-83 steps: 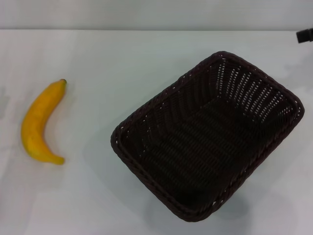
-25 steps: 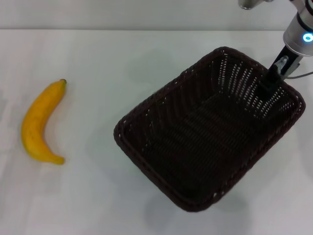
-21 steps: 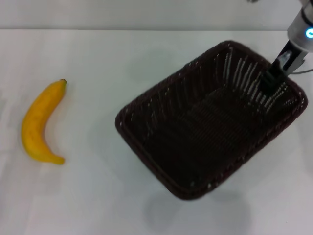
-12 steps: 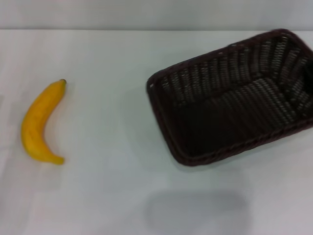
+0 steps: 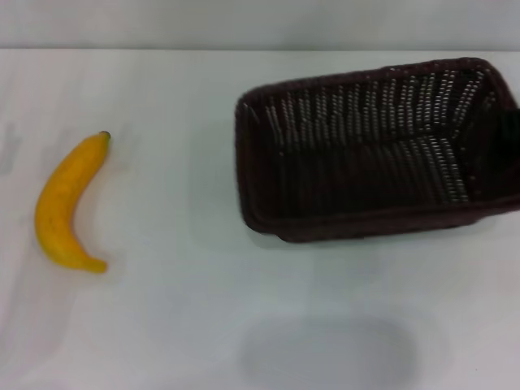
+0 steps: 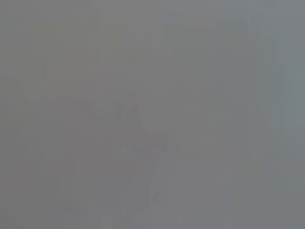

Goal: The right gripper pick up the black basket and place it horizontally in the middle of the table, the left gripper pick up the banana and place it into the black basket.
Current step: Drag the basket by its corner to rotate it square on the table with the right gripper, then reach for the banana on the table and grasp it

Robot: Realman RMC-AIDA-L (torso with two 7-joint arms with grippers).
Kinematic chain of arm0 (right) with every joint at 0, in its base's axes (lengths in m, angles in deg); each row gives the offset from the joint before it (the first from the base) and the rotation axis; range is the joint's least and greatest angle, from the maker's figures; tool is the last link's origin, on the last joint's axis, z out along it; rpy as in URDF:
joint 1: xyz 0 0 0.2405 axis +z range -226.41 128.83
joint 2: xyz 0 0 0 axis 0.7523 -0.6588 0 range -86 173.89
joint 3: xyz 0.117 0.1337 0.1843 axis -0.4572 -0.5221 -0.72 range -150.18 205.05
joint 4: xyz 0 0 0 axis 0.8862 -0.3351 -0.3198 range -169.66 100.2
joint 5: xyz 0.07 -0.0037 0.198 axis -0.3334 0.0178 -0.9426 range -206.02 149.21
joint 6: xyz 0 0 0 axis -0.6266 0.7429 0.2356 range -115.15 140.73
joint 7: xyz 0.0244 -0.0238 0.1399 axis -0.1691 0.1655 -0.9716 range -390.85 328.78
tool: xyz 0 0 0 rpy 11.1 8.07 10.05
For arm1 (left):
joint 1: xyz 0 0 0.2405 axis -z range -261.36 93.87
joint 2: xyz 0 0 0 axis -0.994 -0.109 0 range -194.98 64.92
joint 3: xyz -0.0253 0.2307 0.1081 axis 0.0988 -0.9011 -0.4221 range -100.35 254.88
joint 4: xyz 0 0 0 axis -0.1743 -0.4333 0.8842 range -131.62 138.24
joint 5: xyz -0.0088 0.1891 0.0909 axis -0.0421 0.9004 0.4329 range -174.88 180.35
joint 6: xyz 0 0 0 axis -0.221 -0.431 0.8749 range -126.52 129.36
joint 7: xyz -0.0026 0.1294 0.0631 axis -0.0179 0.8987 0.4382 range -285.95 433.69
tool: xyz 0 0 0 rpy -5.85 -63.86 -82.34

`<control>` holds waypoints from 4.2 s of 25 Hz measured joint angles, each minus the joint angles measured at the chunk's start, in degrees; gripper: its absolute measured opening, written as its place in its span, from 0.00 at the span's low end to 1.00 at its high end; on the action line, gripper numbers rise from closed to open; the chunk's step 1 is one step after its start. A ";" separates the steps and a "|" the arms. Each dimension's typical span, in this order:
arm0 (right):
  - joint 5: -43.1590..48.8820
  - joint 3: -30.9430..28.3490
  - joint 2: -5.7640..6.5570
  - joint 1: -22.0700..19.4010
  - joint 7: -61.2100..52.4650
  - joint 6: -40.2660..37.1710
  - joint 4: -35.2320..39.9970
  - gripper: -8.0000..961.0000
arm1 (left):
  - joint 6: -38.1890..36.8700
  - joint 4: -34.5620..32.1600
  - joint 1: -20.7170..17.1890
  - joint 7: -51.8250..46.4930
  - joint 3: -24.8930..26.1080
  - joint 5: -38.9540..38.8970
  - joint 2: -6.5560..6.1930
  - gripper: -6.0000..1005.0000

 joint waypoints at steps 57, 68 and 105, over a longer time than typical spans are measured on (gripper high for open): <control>-4.89 16.77 4.15 4.76 -14.39 7.87 5.75 0.38 | -4.25 -1.99 1.03 1.01 1.15 0.33 0.20 0.87; -2.50 4.67 0.87 -3.21 8.39 -13.11 15.13 0.38 | -17.14 -15.14 -2.97 -29.22 0.81 21.56 -4.64 0.87; -97.28 -13.99 0.73 -22.81 132.92 -44.83 -35.04 0.90 | 18.75 -38.09 27.40 -129.49 10.36 137.14 -17.17 0.87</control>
